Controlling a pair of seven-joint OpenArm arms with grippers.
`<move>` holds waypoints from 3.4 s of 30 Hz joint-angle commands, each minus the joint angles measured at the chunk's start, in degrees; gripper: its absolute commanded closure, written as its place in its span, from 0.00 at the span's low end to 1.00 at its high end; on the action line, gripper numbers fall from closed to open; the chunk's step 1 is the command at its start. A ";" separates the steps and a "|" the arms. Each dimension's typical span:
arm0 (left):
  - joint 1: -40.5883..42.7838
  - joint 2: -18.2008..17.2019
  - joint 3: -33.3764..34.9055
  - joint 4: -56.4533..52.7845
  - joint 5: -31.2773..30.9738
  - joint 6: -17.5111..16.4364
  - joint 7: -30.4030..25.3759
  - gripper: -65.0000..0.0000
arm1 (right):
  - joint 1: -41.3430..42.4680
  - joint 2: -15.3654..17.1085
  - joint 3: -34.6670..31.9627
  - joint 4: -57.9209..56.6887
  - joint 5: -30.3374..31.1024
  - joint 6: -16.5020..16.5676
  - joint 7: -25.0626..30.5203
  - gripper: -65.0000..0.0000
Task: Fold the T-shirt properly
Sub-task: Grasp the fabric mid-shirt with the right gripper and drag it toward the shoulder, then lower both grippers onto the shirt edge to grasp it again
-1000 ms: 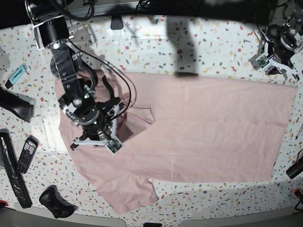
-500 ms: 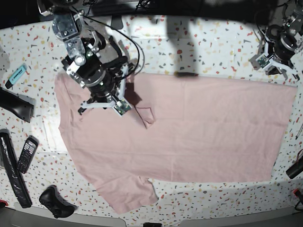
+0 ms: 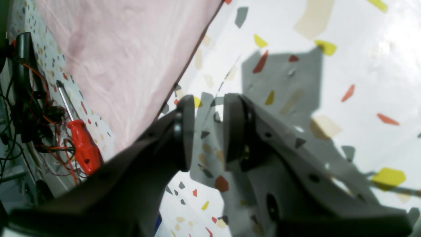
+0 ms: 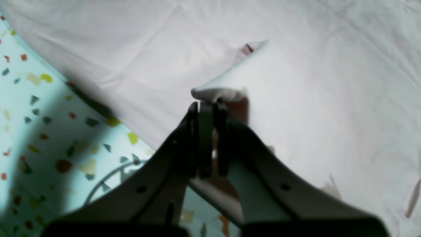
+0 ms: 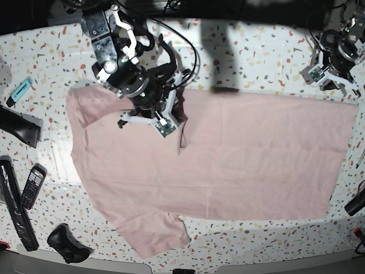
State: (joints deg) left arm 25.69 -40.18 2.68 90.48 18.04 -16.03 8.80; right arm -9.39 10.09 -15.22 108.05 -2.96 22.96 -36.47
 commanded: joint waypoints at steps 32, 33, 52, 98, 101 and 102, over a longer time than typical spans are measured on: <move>-0.15 -0.94 -0.48 0.74 -0.02 0.42 -1.09 0.77 | 1.31 -3.89 0.26 1.55 12.02 0.15 -1.73 0.78; -0.15 -0.94 -0.48 0.74 -0.02 0.42 -1.09 0.77 | 1.31 -3.89 0.26 2.10 10.45 0.17 -1.86 0.78; -0.48 -0.94 -0.48 0.74 -0.04 0.42 -1.79 0.77 | -1.57 5.29 21.29 5.33 4.55 -2.80 -11.47 0.78; -18.67 6.08 -15.39 -20.26 -36.48 -10.97 -3.67 0.78 | -4.39 7.06 23.15 -2.78 6.19 -3.78 -3.87 0.78; -21.00 6.05 -15.39 -25.53 -38.10 -13.40 -3.67 0.78 | -4.28 7.04 23.15 -3.58 6.19 -3.98 -4.13 0.78; -21.31 6.05 -15.39 -26.95 -38.07 -13.40 -3.67 0.78 | -4.28 7.04 23.15 -4.33 6.19 -3.98 -4.39 0.78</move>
State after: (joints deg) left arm 4.97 -33.01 -12.23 62.89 -19.31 -29.34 6.26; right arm -14.26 16.53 7.70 103.11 2.98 19.46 -41.50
